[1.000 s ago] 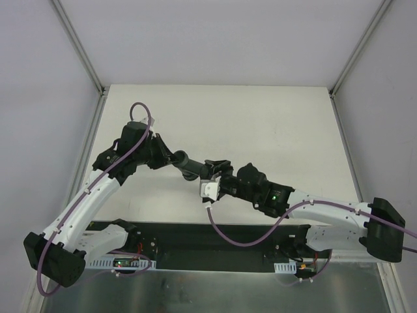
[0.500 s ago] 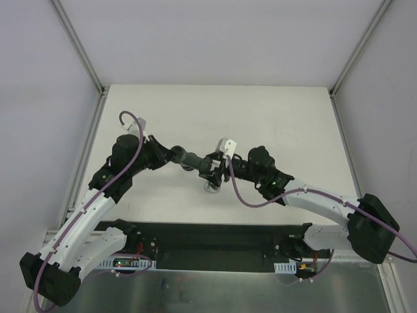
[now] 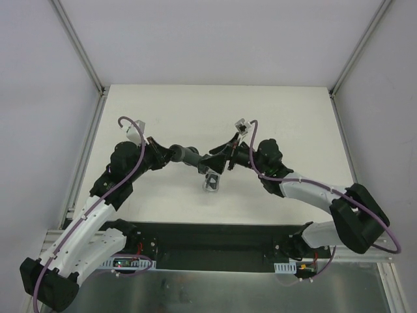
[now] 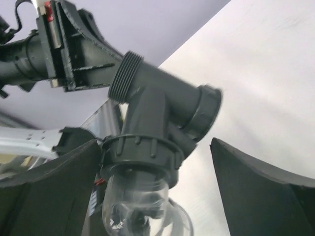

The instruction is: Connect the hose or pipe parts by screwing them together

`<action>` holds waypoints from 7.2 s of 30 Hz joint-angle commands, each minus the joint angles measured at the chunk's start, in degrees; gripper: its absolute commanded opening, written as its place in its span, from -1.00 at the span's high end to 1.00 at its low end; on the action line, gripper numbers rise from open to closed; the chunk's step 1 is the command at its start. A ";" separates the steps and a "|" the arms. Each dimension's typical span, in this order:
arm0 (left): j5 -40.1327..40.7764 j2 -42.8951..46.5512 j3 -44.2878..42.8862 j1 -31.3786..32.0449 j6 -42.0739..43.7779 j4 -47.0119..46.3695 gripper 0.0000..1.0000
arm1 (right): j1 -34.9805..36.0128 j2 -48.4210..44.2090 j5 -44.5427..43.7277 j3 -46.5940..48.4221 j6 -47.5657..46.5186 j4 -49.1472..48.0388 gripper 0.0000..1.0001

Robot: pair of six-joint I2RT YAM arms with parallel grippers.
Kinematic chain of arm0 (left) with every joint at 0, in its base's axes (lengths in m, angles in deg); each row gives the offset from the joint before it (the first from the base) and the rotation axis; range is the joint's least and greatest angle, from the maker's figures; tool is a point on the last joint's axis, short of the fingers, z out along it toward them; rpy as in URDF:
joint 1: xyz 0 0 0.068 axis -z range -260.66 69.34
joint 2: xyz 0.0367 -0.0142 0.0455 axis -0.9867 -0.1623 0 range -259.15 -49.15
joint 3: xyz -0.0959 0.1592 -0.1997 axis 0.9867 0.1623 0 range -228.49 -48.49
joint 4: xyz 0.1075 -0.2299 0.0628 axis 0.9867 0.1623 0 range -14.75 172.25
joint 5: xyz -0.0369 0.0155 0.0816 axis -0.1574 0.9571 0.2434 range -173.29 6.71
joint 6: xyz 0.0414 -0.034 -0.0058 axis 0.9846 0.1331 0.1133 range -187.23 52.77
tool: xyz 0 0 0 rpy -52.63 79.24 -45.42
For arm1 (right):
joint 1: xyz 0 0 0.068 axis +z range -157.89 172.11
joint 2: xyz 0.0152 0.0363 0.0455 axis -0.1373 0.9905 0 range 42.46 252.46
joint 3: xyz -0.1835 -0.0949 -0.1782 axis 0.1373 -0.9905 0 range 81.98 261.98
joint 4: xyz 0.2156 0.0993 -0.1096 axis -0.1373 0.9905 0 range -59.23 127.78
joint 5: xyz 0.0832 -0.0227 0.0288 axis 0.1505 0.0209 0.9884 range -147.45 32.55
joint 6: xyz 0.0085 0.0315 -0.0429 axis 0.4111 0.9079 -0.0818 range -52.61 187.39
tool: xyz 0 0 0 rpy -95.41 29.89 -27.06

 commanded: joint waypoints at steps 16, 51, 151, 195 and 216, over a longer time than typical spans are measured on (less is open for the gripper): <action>-9.59 -15.14 -23.51 0.31 -1.65 23.31 1.00 | 23.97 -15.90 -34.67 8.37 -75.69 33.88 -0.96; 1.47 -4.85 -11.72 2.16 7.15 8.87 1.00 | 1.56 -6.56 -7.60 -1.55 -6.58 -2.69 -0.66; -15.49 -25.70 -30.73 -4.78 5.39 32.99 1.00 | 15.46 -13.43 -31.08 -7.08 -41.92 16.33 -0.93; -13.65 -47.50 -43.02 -11.64 11.71 31.31 -0.40 | 2.01 -5.86 -27.55 1.69 -21.13 30.95 -0.93; -24.10 3.38 -11.48 -10.67 12.33 7.76 -0.98 | 2.01 -51.48 -43.99 0.65 -17.81 62.98 -0.93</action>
